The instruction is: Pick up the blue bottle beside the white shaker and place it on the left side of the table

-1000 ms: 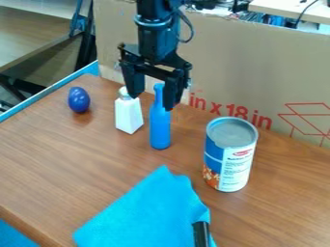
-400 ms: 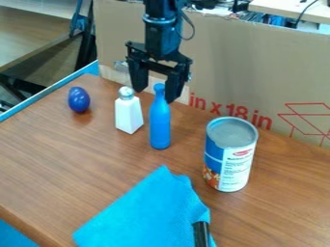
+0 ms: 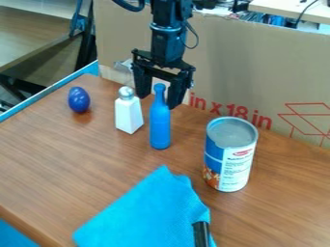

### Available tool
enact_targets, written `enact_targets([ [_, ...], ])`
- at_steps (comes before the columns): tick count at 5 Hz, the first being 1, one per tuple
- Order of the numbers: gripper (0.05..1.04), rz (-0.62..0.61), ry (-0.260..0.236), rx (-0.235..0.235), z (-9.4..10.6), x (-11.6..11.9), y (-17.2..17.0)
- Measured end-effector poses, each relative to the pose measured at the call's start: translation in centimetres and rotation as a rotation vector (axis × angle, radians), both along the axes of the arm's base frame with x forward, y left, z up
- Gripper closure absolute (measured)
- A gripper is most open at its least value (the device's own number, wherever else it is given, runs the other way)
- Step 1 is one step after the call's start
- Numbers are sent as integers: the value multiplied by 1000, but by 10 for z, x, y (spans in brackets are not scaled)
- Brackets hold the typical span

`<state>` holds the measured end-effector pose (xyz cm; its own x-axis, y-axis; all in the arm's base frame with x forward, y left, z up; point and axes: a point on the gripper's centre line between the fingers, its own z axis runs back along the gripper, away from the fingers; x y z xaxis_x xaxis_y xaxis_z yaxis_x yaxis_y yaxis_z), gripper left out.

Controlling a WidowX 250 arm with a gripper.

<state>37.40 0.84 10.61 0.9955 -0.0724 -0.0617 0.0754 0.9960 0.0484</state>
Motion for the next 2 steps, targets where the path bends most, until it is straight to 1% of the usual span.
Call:
enact_targets([
  [1,392,-16,-1,-4,0,0,0],
  [2,696,-21,6,-10,1,-2,-1],
])
